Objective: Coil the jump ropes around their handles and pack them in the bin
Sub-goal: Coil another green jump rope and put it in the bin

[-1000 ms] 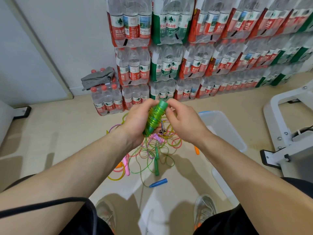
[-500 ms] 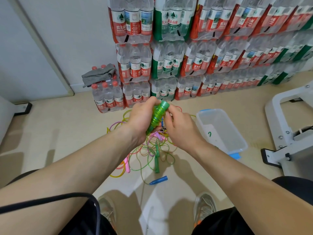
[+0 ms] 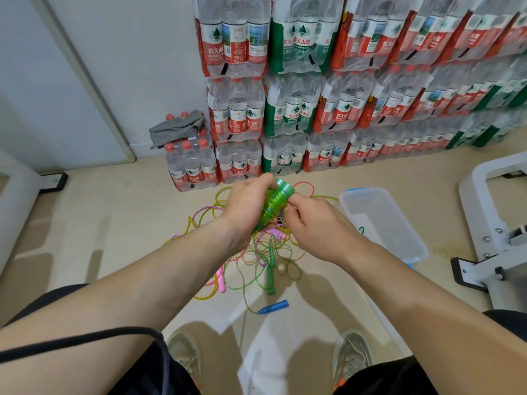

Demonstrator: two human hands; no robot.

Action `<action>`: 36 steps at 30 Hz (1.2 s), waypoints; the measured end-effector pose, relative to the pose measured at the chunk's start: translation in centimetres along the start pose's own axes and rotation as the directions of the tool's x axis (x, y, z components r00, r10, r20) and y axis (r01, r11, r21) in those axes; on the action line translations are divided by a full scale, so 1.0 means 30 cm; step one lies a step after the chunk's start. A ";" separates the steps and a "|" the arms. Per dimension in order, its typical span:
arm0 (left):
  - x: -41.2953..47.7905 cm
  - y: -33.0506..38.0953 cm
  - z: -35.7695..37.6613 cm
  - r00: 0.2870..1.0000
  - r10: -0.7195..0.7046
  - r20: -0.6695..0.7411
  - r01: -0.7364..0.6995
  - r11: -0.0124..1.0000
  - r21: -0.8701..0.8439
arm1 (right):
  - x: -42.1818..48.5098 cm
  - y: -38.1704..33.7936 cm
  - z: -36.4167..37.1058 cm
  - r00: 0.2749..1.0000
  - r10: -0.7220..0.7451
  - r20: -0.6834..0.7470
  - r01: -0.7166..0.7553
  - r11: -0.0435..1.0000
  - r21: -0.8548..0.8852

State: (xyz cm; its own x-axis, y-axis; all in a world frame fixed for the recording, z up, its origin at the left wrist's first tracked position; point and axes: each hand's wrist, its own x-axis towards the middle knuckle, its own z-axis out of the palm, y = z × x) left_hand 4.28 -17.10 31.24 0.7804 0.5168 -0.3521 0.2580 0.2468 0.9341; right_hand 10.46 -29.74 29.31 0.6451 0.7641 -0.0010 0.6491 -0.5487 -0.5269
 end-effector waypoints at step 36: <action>0.034 0.040 -0.059 0.916 -0.168 0.364 0.208 0.975 -0.074 | 0.086 0.083 -0.009 0.960 0.254 0.119 -0.263 0.963 0.065</action>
State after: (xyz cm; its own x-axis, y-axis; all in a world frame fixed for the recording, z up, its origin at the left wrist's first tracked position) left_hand 4.38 -14.82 31.90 0.8792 0.1333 -0.4574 0.3716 0.4090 0.8335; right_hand 13.84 -29.23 28.22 0.7365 0.6341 -0.2358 0.4290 -0.7073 -0.5619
